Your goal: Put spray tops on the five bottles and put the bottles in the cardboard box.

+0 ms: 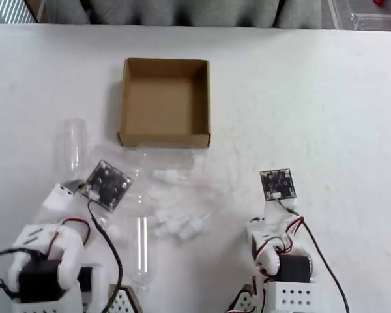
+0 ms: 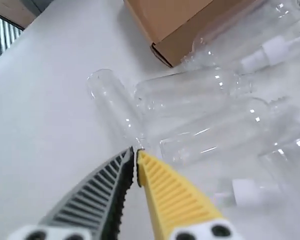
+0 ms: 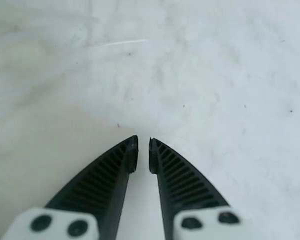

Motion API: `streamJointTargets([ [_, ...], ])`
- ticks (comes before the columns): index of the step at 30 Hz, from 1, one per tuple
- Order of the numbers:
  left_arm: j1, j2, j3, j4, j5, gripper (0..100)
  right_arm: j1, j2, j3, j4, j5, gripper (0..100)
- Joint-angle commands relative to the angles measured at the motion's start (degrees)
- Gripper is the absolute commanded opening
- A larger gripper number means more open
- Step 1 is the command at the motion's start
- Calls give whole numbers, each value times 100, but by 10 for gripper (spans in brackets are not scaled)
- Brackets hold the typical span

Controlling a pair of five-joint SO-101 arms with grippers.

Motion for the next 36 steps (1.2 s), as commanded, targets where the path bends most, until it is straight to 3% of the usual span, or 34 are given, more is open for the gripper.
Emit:
streamJointTargets([
  [1,-31,1956,-1222,26,-70,24,127,-75,44,13,44,16],
  [6,-22,3284,-1802,26,-1345,24,136,-75,44,13,44,16],
  [14,268,3574,-1248,26,-3692,24,136,-75,44,13,44,16],
  [19,998,3609,-949,-18,-3780,55,136,-75,44,13,44,16],
  [25,1560,3618,-941,-176,-3789,251,136,-75,44,13,44,16],
  [30,1569,3776,-923,-501,-3789,249,119,-75,44,13,44,16],
  [36,1455,4901,-985,-1275,-3780,249,127,-75,44,13,44,16],
])
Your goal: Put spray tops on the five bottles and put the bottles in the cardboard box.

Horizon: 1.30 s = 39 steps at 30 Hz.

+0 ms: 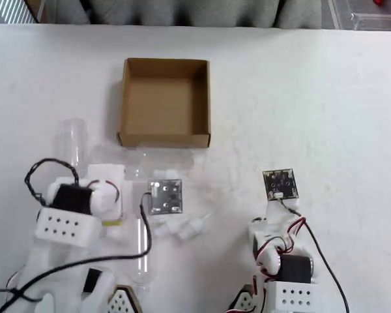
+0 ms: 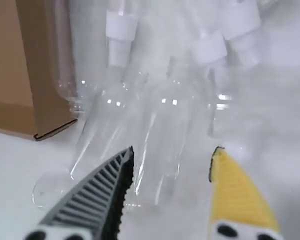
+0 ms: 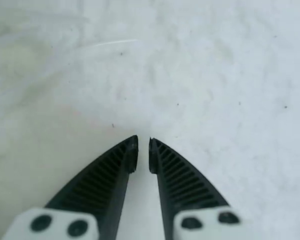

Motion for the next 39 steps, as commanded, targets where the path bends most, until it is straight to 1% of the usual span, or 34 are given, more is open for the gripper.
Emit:
streamJointTargets([
  [1,-57,892,-88,-659,-44,249,48,-75,44,13,44,16],
  [4,-180,1235,-88,-1037,-26,249,48,-75,44,13,44,16],
  [7,-233,1376,-79,-1143,-53,249,48,-75,44,13,44,16],
  [10,-198,1499,-88,-1160,-53,249,40,-75,44,13,44,16],
  [18,-127,2149,-88,-1767,-62,250,40,-75,44,13,44,16],
  [23,13,2624,-88,-2004,-53,251,40,-75,44,13,44,16],
  [33,31,3336,-88,-2453,-9,246,22,-75,44,13,44,16],
  [35,31,3336,-88,-2444,-9,204,22,-75,44,13,44,16],
  [39,31,3336,-88,-2409,-9,18,31,-75,44,13,44,16],
])
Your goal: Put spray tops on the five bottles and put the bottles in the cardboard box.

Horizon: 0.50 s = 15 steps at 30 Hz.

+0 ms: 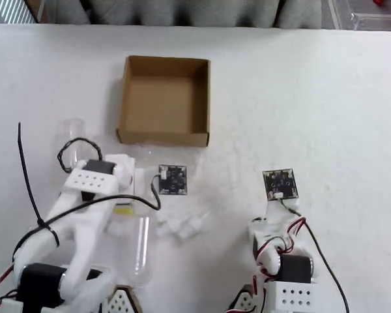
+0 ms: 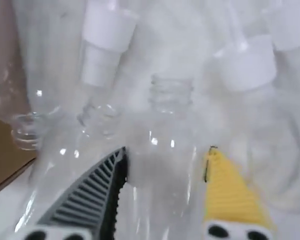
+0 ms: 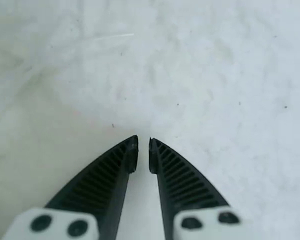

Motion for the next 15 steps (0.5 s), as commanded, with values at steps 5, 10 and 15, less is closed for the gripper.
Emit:
streamJointTargets([
  [5,110,136,-141,352,229,59,40,-75,44,13,44,16],
  [10,171,136,-993,1644,668,32,40,-75,44,13,44,16],
  [15,136,136,-2048,2646,1609,22,48,-75,44,13,44,16],
])
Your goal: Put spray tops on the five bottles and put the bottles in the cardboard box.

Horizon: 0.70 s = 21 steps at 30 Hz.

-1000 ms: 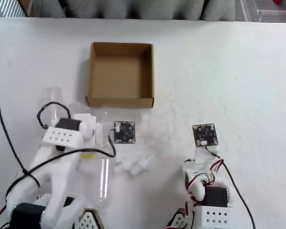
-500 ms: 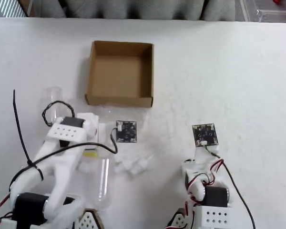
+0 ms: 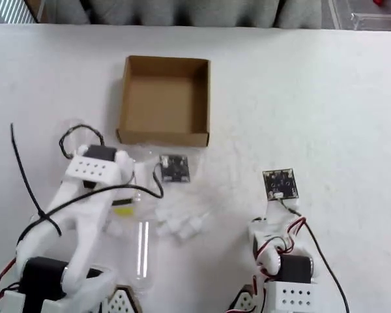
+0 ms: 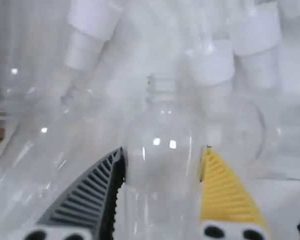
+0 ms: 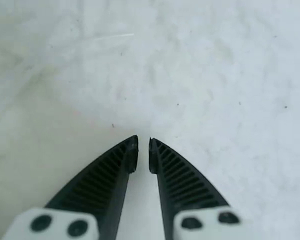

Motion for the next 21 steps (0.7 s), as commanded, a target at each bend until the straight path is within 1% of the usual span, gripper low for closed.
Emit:
streamJointTargets([
  [1,57,-22,-1125,905,1011,22,48,-75,44,13,44,16],
  [4,57,-22,-1512,1081,1793,22,48,-75,44,13,44,16],
  [7,57,-22,-1723,1037,2646,22,48,-75,44,22,44,16],
  [14,31,-31,-1811,633,4651,22,48,-75,44,22,44,16],
  [17,-233,-233,-1820,527,5310,22,57,-84,44,4,44,18],
  [21,-875,-954,-1802,519,6180,22,57,-84,9,-4,44,18],
])
